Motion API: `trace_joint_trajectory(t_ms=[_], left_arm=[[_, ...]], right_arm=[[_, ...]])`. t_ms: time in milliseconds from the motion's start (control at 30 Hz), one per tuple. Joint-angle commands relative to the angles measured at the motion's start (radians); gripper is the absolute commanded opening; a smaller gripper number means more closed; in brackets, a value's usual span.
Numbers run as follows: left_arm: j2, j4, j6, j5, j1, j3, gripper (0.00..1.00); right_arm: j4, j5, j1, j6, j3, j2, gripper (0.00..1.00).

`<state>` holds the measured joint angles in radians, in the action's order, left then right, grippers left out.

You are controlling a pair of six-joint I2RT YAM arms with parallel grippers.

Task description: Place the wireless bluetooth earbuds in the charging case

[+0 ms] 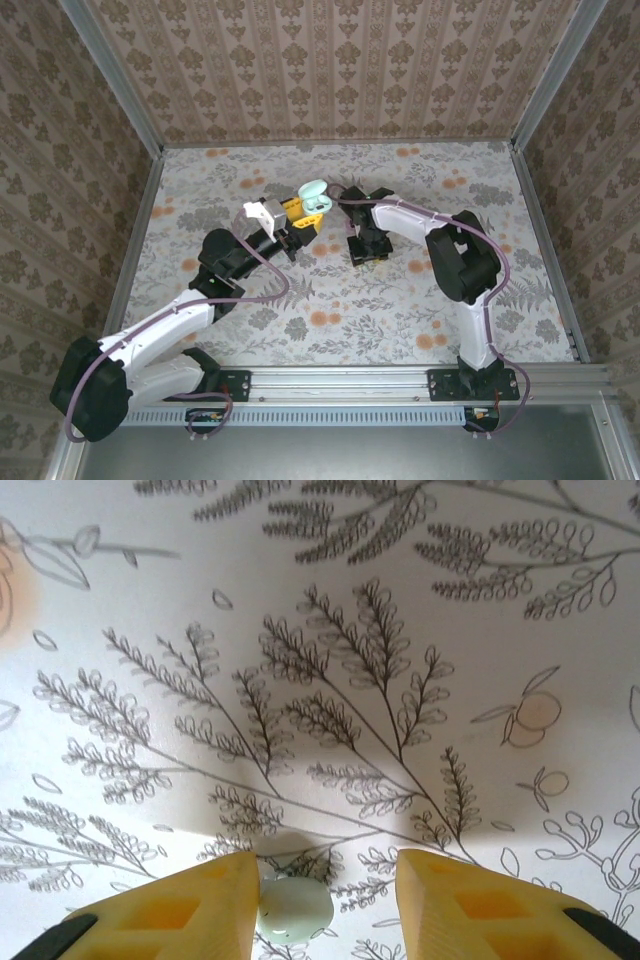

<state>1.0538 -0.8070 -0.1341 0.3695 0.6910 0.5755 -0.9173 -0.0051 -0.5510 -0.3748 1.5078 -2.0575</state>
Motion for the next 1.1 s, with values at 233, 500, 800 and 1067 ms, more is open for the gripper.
trace_joint_trajectory(t_ms=[233, 500, 800, 1067], left_arm=[[-0.003, -0.018, 0.007, 0.005, -0.007, 0.025, 0.32], [0.002, -0.018, 0.007, 0.012, -0.006, 0.03, 0.32], [-0.011, -0.009, 0.012, 0.008, -0.006, 0.026, 0.32], [-0.012, -0.004, 0.018, 0.004, -0.006, 0.024, 0.32]], right_arm=[[-0.021, -0.061, -0.006, 0.051, -0.098, 0.106, 0.43], [0.01, -0.067, -0.004, 0.022, -0.156, 0.152, 0.42], [0.207, -0.225, 0.055, -0.148, -0.292, 0.264, 0.41], [0.377, -0.333, 0.087, -0.357, -0.444, 0.33, 0.41]])
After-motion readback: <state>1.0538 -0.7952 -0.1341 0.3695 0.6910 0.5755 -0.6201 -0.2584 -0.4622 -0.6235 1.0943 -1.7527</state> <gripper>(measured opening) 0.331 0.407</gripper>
